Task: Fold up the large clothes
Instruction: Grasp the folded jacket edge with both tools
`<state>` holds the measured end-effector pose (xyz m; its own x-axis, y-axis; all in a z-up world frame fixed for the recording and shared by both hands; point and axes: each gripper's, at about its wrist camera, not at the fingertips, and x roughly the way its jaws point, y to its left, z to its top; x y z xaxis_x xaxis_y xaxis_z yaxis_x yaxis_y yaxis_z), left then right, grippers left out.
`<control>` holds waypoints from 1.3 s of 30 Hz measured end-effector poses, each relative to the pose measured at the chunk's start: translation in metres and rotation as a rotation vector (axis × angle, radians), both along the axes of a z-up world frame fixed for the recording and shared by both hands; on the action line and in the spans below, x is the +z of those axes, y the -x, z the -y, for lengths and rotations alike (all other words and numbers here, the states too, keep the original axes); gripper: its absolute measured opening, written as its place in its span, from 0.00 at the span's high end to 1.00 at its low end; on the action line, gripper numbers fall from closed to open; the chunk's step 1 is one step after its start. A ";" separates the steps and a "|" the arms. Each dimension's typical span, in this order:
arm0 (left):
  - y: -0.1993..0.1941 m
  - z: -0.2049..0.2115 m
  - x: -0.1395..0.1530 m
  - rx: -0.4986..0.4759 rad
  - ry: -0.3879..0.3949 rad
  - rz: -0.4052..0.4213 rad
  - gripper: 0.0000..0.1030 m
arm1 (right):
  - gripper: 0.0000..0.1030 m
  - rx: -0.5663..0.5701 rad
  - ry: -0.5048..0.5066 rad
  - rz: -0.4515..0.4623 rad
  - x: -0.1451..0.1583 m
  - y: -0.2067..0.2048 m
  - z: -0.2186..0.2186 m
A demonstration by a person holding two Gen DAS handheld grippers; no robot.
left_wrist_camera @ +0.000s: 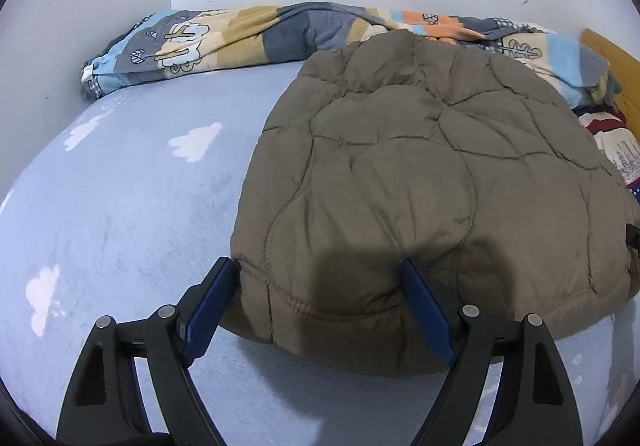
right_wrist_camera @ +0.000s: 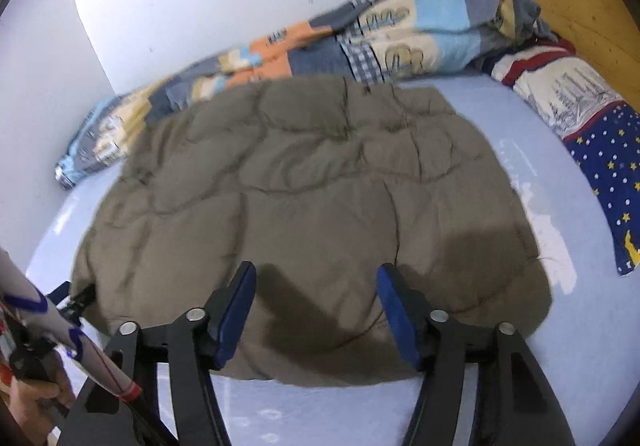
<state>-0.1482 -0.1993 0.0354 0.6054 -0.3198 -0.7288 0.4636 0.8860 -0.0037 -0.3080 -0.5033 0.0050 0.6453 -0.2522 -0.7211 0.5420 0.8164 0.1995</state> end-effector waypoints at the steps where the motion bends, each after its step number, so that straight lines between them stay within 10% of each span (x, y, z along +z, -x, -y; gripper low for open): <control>1: 0.001 0.002 -0.001 0.005 -0.007 0.006 0.18 | 0.36 0.002 -0.003 -0.007 -0.004 -0.003 0.001; 15: 0.000 0.003 -0.008 0.010 -0.028 -0.025 0.18 | 0.31 0.032 0.002 -0.125 -0.034 -0.023 0.006; 26: 0.006 0.001 0.020 0.029 0.010 0.025 0.18 | 0.30 0.034 0.024 0.044 0.019 -0.007 -0.001; 39: 0.011 0.017 0.011 -0.030 -0.056 0.083 0.18 | 0.30 0.094 0.045 -0.043 -0.009 -0.028 -0.014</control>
